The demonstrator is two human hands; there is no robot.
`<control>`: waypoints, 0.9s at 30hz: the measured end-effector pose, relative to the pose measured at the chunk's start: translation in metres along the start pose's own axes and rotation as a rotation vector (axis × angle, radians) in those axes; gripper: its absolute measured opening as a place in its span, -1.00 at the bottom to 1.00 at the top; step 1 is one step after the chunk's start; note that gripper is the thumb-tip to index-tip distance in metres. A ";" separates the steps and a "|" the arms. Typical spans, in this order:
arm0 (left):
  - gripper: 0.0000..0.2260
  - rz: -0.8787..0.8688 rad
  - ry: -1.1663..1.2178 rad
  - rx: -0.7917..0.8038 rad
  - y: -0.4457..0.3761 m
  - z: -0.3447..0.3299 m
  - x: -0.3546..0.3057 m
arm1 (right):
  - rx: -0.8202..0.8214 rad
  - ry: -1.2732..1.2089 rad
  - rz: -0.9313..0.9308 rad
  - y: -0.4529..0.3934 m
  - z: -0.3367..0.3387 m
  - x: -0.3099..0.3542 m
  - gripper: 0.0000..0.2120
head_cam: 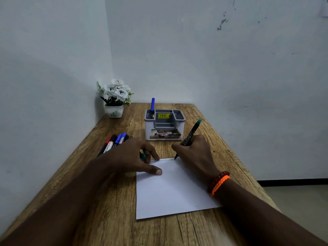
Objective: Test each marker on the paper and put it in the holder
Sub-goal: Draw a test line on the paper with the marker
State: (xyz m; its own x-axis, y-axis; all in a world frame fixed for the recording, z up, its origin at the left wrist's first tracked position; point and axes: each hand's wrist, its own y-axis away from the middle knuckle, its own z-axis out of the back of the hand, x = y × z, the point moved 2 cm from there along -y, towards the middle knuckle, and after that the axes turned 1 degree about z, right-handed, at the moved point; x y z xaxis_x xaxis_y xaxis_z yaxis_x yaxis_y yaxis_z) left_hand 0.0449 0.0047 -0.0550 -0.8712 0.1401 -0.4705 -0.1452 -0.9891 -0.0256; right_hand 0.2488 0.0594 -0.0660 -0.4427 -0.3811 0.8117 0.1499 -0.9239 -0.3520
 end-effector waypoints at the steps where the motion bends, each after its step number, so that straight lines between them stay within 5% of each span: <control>1: -0.58 -0.001 -0.002 0.002 0.000 0.000 0.000 | -0.007 -0.002 0.000 0.000 0.000 0.000 -0.75; 20: -0.55 -0.005 -0.009 -0.007 0.002 0.002 -0.002 | -0.074 -0.035 -0.029 -0.005 0.002 -0.006 -0.72; 27: -0.79 -0.087 0.160 -0.315 0.001 0.010 0.003 | -0.048 -0.448 -0.068 -0.005 0.006 0.006 -0.69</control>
State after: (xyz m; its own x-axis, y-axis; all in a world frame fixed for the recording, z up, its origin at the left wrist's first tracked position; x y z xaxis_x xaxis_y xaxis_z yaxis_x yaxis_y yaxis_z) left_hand 0.0378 0.0045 -0.0478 -0.7740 0.2396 -0.5861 -0.0419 -0.9430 -0.3302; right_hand 0.2510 0.0618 -0.0567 -0.0227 -0.3066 0.9516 0.0877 -0.9488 -0.3036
